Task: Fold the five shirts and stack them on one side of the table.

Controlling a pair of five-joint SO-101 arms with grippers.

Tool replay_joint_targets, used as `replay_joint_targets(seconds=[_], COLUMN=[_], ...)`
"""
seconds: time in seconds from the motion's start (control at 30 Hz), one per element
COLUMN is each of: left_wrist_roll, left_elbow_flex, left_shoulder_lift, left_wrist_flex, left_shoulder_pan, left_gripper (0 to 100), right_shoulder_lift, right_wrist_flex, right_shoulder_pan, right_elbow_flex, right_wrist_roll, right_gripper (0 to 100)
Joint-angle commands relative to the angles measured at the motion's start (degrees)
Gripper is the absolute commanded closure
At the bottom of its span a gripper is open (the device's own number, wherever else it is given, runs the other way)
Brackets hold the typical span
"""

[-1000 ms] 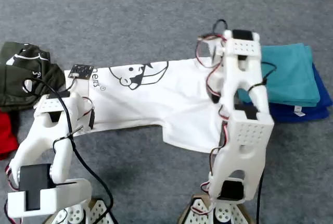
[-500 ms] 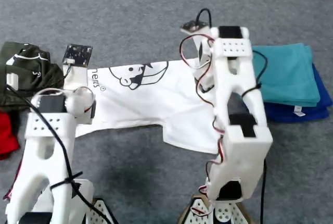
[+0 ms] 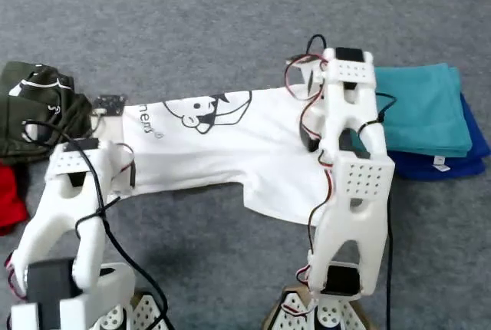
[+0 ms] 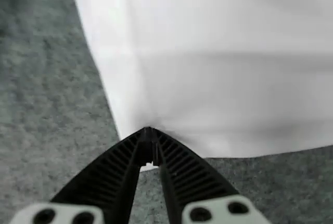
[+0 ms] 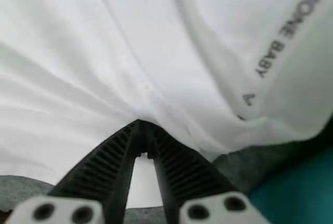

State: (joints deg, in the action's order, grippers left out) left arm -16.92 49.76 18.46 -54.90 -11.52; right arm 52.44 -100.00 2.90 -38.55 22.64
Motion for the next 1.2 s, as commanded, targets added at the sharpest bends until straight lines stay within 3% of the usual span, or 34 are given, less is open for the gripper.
replay_joint_targets(seconds=[0.0, 0.17, 0.27, 0.37, 0.57, 0.7, 0.77, 0.97, 1.17], left_wrist_roll=[-0.4, -0.4, -0.3, -0.4, -0.4, -0.4, -0.4, -0.4, -0.5], left_elbow_flex=[-3.9, -6.8, -4.7, 2.2, 18.1, 23.1, 25.0, 25.8, 26.0], left_shoulder_lift=[8.0, 21.8, 28.4, 31.4, 31.5, 31.4, 31.4, 31.4, 31.4], left_wrist_flex=[-2.5, -14.6, -16.4, -13.0, 2.1, 7.9, 9.0, 11.9, 12.0], left_shoulder_pan=[1.0, 7.1, 6.8, 3.0, -7.2, -10.3, -10.5, -10.5, -10.3], left_gripper=[98, 98, 98, 98, 98, 98, 98, 98, 98], right_shoulder_lift=[-2.0, -16.7, -27.9, -37.8, -52.5, -62.1, -67.2, -79.9, -83.6], right_wrist_flex=[-2.5, -2.4, -2.1, -1.8, 5.1, 11.0, 13.5, 17.8, 28.1], right_shoulder_pan=[1.5, -3.2, -5.8, -7.2, -8.0, -9.9, -12.3, -22.7, -24.3], right_elbow_flex=[-7.1, 1.3, 9.7, 18.9, 43.7, 60.4, 67.5, 84.2, 96.6], right_wrist_roll=[1.4, 5.8, 10.0, 17.1, 31.7, 37.2, 38.4, 38.4, 38.3], right_gripper=[99.6, 99.6, 99.6, 99.6, 99.1, 88.7, 84.3, 84.2, 79.3])
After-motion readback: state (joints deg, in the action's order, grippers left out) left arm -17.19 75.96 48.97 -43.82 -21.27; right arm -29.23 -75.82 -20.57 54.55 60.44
